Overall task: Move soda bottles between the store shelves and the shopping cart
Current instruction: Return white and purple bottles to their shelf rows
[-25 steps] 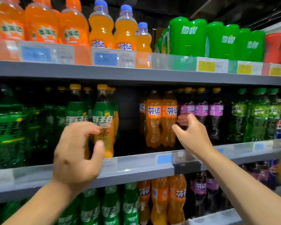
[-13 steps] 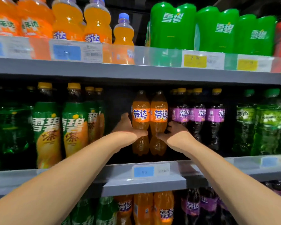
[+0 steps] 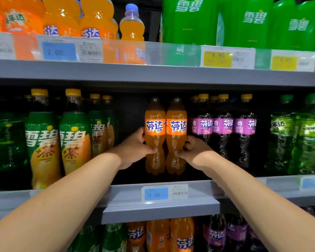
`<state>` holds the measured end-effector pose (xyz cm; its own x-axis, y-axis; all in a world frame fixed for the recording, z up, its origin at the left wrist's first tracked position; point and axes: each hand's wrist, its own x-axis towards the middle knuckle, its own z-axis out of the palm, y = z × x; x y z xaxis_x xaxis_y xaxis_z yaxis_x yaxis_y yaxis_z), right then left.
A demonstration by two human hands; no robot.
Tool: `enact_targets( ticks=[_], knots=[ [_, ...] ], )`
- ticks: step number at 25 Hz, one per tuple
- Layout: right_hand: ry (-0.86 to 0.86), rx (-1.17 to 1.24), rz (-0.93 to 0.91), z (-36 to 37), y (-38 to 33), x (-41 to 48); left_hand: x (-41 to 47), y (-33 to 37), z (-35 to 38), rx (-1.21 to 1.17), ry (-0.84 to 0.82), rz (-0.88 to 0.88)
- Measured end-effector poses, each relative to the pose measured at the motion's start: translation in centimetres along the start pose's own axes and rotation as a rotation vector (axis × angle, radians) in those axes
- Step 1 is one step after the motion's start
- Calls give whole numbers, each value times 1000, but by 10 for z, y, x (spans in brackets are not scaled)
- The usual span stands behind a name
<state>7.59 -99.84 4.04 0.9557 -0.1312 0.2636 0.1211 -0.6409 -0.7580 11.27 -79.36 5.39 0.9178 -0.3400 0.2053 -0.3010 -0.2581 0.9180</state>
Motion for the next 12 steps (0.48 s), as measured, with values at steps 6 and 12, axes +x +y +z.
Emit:
enact_targets(
  ticks=[6,12],
  knots=[
    [-7,82,-3,0,2,-1,-5,0,-1,78,6,-3],
    [-34,126,-10,-3,1,-8,-13,-2,-6,158,-3,15]
  ],
)
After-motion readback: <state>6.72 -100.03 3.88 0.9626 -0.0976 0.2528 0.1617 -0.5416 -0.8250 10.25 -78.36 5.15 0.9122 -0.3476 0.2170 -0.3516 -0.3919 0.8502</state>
